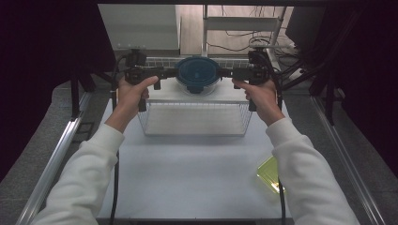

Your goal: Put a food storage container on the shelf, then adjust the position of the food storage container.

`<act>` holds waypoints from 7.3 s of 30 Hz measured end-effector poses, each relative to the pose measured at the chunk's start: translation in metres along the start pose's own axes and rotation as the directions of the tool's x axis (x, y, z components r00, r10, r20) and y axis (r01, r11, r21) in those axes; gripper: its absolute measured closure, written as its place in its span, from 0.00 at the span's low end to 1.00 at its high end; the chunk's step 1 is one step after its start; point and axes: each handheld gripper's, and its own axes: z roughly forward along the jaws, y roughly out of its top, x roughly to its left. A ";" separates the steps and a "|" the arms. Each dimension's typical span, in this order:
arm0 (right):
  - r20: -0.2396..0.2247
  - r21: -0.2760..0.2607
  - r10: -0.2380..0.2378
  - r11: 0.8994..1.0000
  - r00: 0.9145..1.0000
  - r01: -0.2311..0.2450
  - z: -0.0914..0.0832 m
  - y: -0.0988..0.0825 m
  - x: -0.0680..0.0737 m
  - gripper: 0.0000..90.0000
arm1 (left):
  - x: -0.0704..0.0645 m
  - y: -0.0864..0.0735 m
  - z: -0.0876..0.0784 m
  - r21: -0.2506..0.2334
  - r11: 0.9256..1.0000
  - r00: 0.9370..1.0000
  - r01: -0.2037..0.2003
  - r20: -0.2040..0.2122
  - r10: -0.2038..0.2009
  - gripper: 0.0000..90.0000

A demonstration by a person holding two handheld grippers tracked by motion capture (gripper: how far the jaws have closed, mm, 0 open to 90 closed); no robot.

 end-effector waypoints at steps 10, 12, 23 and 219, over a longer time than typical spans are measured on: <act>-0.025 0.007 -0.062 0.998 0.998 0.063 -0.041 -0.032 0.004 0.22 | -0.021 -0.041 -0.027 0.019 0.996 0.996 -0.084 0.010 0.084 0.23; -0.023 0.014 -0.083 0.996 0.996 0.083 -0.048 -0.041 0.005 0.23 | -0.023 -0.051 -0.032 0.023 0.996 0.996 -0.086 0.010 0.086 0.23; -0.052 0.069 -0.093 0.993 0.994 0.097 -0.069 -0.116 -0.002 0.24 | -0.022 -0.119 -0.050 0.085 0.993 0.997 -0.079 0.029 0.077 0.23; 0.242 0.535 -0.273 0.838 0.931 0.107 -0.084 -0.255 -0.073 0.98 | -0.002 -0.238 -0.037 0.333 0.941 0.985 -0.060 -0.136 0.111 0.22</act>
